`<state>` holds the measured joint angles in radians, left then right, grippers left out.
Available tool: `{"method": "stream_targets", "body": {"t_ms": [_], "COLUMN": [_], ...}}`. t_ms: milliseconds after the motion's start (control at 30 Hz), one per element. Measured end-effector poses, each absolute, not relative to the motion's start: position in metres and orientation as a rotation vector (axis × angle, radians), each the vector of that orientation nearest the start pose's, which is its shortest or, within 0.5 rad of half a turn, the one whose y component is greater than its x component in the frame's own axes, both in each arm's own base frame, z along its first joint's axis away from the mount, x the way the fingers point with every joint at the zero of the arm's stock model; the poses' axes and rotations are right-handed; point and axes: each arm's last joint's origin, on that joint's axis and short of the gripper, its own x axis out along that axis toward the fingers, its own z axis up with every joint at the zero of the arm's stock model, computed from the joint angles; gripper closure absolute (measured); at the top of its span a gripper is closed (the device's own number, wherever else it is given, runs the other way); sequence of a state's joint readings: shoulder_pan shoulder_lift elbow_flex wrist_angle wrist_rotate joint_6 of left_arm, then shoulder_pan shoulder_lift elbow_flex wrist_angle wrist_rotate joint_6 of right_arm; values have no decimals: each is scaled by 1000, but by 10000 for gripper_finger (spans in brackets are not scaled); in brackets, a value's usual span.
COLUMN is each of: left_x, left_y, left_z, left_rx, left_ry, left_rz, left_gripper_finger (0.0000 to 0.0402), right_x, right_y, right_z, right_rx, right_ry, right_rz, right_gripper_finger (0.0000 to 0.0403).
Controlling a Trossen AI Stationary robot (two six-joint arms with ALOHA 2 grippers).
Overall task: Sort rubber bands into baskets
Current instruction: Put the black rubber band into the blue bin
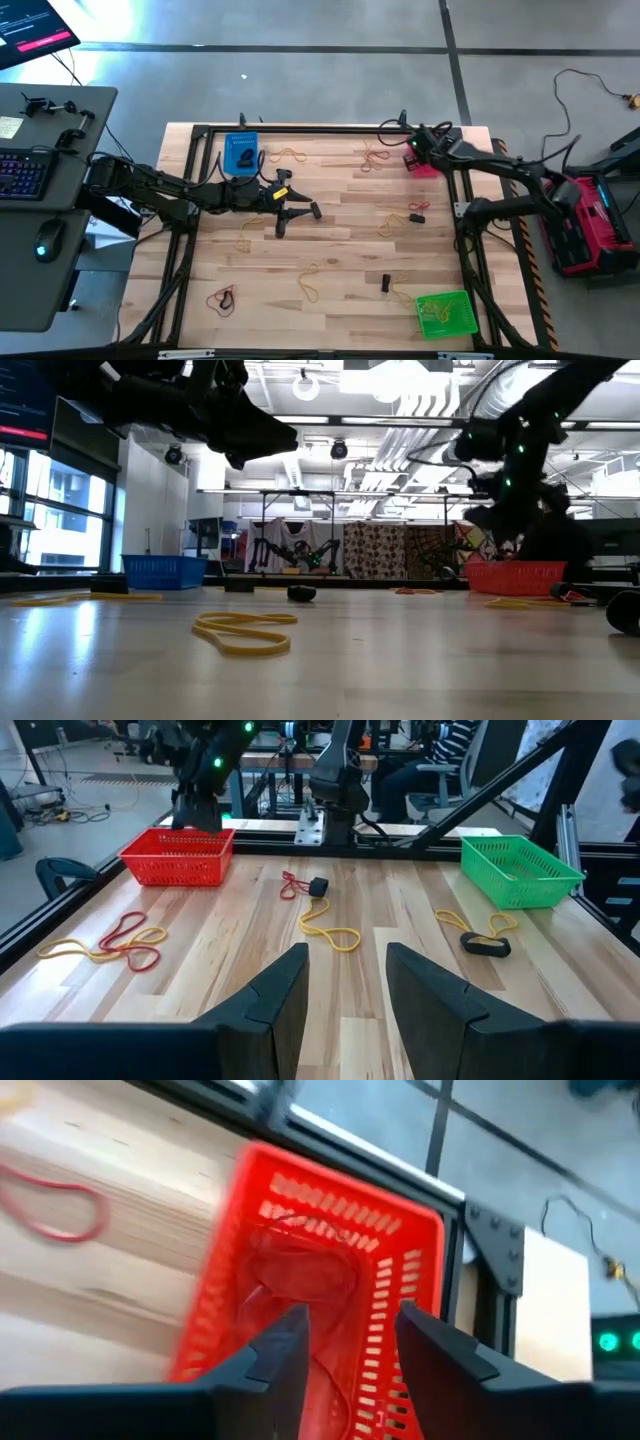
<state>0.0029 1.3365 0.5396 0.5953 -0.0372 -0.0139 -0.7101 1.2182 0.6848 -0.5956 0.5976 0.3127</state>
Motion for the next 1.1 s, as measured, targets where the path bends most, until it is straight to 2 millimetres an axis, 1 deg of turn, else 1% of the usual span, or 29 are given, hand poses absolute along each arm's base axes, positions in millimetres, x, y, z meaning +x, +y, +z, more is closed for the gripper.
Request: {"method": "stream_targets", "body": {"t_ms": [100,167,233,267,300,433,567,700,800,867,967,1100], "left_x": [268,268,268,268,268,268,267,267,267,267,267,267], "left_y": [2,2,2,2,2,2,2,3,3,3,3,3], "left_z": [208,208,208,208,208,208,207,205,205,205,205,203], "left_rx": [-10,-10,-10,-10,-10,-10,-10,-11,-11,-11,-11,-3], "left_ry": [201,201,201,201,202,202,213,228,235,235,235,249], "left_rz": [41,41,41,42,41,41,42,46,46,45,45,36], "left_gripper_finger": [273,273,273,273,273,273,273,273,273,273,273,273], "right_x": [161,171,182,187,191,205,210,208,200,194,187,184], "right_y": [-140,-130,-120,-113,-107,-78,-45,-9,13,23,32,41], "right_z": [212,223,233,237,240,242,239,236,233,232,231,230], "right_rx": [241,199,172,157,141,125,121,70,49,54,95,119], "right_ry": [1022,1021,1005,994,987,972,1007,1090,1145,1177,1226,1242], "right_rz": [-1298,-1253,-1200,-1169,-1137,-1003,-856,-688,-627,-626,-619,-585], "right_gripper_finger": [295,330,374,388,394,387,400,390,379,366,339,297]}}
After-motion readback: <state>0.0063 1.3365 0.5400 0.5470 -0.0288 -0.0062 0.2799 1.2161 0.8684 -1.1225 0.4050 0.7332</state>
